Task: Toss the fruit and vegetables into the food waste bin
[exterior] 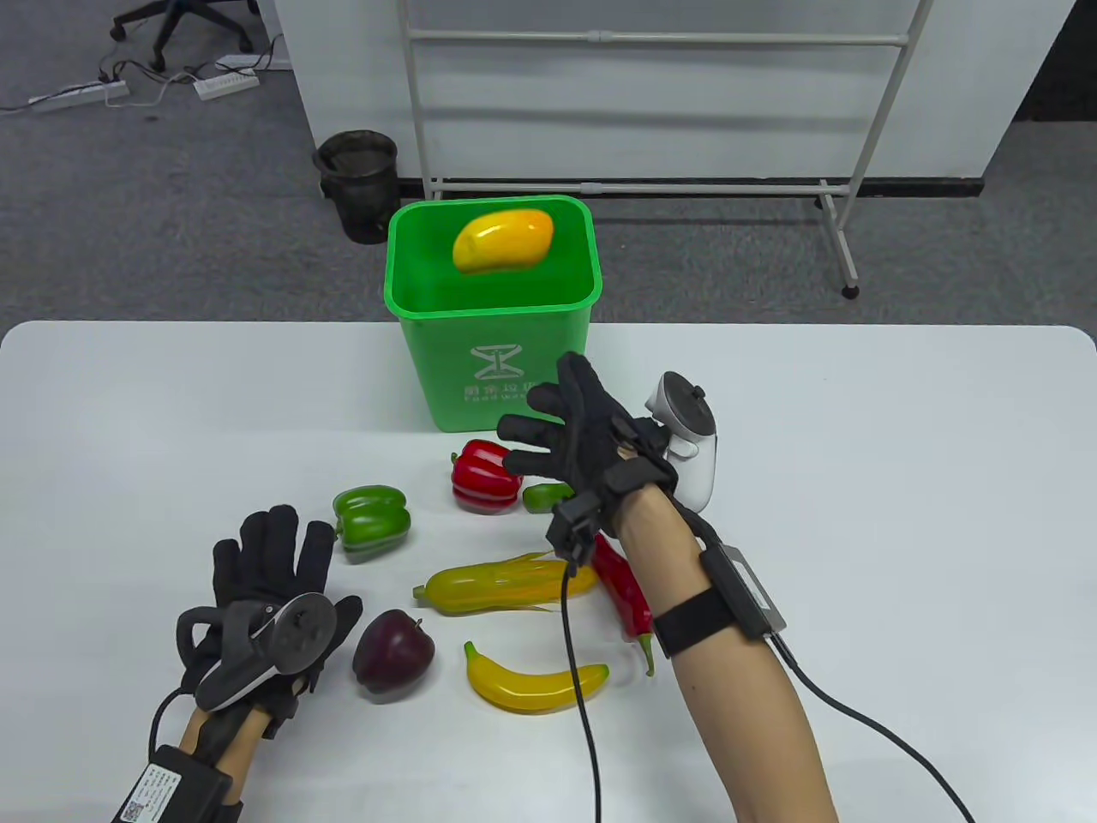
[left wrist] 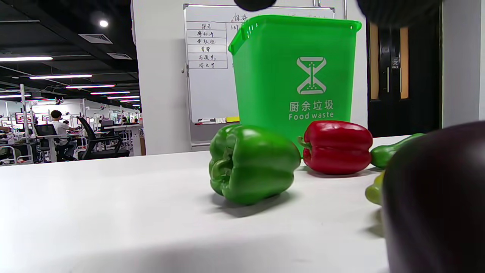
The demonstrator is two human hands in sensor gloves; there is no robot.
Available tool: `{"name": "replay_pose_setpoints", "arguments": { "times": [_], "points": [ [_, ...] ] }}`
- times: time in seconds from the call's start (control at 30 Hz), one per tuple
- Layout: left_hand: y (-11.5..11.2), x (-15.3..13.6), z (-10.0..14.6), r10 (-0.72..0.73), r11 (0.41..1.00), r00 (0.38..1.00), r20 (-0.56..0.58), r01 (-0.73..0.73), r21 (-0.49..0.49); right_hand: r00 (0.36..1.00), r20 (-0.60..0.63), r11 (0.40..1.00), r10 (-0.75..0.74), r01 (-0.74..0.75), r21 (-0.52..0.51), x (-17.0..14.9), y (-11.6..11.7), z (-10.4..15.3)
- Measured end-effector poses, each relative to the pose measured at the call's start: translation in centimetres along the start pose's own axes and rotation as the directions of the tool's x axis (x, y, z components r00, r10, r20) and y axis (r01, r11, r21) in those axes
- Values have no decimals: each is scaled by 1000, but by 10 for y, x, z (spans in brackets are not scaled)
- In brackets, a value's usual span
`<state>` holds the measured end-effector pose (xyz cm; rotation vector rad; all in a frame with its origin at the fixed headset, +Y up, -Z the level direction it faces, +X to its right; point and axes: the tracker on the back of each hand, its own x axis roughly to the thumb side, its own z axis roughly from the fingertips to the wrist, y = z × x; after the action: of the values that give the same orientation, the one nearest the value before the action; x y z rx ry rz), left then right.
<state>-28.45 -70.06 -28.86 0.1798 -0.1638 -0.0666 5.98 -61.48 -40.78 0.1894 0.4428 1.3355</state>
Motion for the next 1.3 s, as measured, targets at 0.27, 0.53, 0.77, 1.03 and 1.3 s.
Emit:
{"name": "replay_pose_setpoints", "arguments": {
  "times": [0.27, 0.53, 0.77, 1.03, 1.3],
  "points": [
    [0, 1, 1, -9, 1000, 1000, -5, 9, -2, 865, 5, 860, 502, -498, -114, 19, -1, 43],
    [0, 1, 2, -15, 1000, 1000, -9, 15, -9, 276, -267, 252, 924, -960, -120, -28, -8, 46],
    [0, 1, 2, -15, 1000, 1000, -3, 14, -7, 86, -469, 180, 879, -971, 159, -105, -36, 23],
    [-1, 2, 2, -19, 1000, 1000, 1, 19, -13, 16, -530, 174, 848, -953, 248, -133, -42, 17],
    [-1, 2, 3, -18, 1000, 1000, -2, 18, -18, 48, -553, 182, 832, -965, 189, -131, -50, 21]
  ]
}}
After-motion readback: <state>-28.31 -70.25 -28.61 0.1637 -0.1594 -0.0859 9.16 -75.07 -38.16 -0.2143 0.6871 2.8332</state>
